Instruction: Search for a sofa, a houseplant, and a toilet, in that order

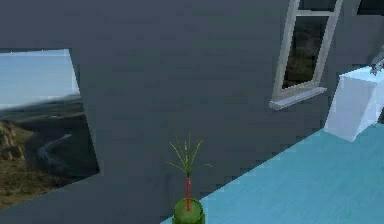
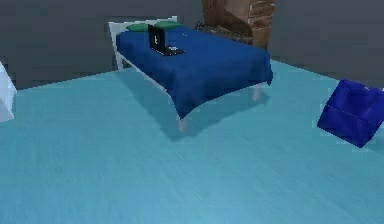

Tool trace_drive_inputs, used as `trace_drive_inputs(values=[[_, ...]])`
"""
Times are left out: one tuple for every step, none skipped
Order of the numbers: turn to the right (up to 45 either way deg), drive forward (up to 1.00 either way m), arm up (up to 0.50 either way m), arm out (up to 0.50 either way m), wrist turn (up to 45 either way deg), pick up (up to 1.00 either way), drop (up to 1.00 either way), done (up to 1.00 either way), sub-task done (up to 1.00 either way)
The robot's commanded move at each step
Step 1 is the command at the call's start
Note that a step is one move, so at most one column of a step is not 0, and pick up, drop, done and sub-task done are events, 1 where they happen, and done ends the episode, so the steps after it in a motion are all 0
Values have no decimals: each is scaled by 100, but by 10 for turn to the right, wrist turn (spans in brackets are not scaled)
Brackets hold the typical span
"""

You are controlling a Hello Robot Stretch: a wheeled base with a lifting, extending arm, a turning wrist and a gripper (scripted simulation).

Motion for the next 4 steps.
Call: trace_drive_inputs(values=[[-450,0,0,0,0,0,0,0,0],[-450,0,0,0,0,0,0,0,0],[-450,0,0,0,0,0,0,0,0],[-30,0,0,0,0,0,0,0,0]])
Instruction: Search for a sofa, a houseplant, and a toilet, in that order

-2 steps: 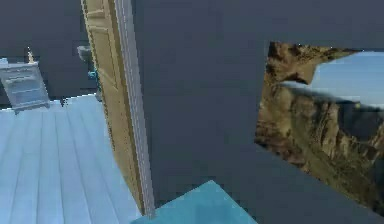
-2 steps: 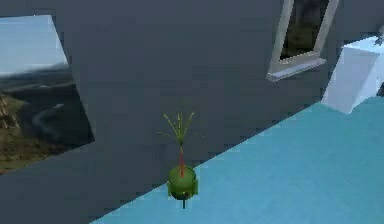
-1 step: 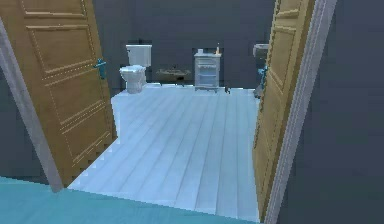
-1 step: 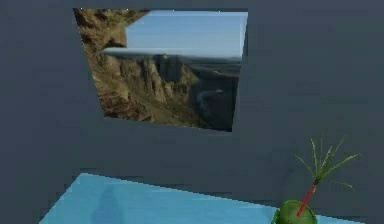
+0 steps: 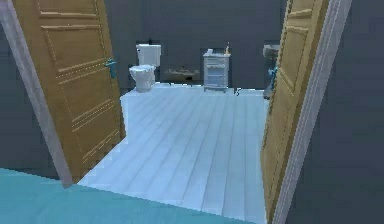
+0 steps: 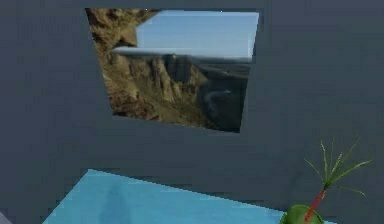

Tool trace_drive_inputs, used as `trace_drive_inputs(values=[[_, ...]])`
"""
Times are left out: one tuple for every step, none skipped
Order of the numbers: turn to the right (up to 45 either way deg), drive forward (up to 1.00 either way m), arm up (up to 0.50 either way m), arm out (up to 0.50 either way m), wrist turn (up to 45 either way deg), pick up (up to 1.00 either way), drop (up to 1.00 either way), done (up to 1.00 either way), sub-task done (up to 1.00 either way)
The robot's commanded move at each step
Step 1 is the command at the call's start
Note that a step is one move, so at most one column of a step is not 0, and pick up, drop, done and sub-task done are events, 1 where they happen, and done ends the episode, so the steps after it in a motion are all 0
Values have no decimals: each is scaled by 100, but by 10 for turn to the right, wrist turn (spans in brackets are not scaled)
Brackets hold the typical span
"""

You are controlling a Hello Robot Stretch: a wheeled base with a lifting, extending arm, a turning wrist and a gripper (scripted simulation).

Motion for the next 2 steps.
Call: trace_drive_inputs(values=[[0,75,0,0,0,0,0,0,0],[0,100,0,0,0,0,0,0,0]])
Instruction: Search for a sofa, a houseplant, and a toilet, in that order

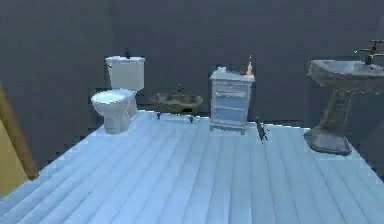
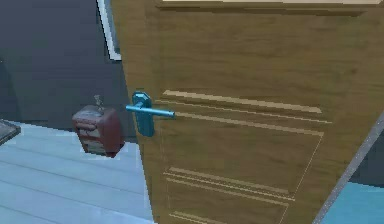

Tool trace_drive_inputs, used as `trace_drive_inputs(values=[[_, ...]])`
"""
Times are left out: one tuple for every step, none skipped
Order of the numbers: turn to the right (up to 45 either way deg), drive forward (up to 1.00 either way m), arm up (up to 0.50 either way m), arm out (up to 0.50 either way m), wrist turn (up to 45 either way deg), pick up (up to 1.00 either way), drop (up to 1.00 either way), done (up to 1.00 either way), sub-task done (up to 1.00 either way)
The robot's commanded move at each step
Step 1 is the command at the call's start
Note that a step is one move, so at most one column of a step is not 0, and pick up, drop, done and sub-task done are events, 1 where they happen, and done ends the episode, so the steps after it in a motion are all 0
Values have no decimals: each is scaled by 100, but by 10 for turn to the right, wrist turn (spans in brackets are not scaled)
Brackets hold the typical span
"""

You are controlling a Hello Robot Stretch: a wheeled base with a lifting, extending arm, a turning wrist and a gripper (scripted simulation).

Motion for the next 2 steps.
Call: trace_drive_inputs(values=[[-30,0,0,0,0,0,0,0,0],[0,55,0,0,0,0,0,0,0]])
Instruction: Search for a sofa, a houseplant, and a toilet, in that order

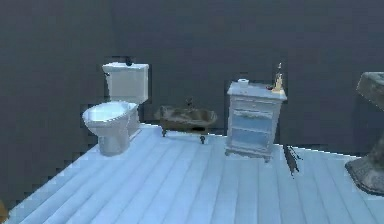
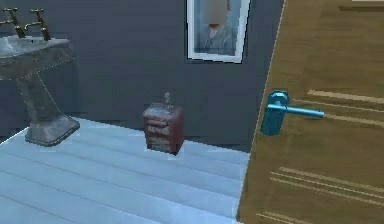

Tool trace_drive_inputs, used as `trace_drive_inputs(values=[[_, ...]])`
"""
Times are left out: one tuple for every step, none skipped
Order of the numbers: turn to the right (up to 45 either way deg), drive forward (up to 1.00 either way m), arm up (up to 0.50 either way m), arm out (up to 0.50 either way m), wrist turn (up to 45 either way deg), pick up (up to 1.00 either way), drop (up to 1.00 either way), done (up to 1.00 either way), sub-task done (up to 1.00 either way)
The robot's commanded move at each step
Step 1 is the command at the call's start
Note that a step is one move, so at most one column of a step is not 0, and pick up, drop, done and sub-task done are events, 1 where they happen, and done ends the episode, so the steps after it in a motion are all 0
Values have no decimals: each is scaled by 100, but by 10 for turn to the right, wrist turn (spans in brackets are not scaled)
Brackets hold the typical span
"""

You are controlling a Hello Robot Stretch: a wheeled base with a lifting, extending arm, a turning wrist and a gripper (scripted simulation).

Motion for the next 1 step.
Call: trace_drive_inputs(values=[[-60,0,0,0,0,0,0,0,0]])
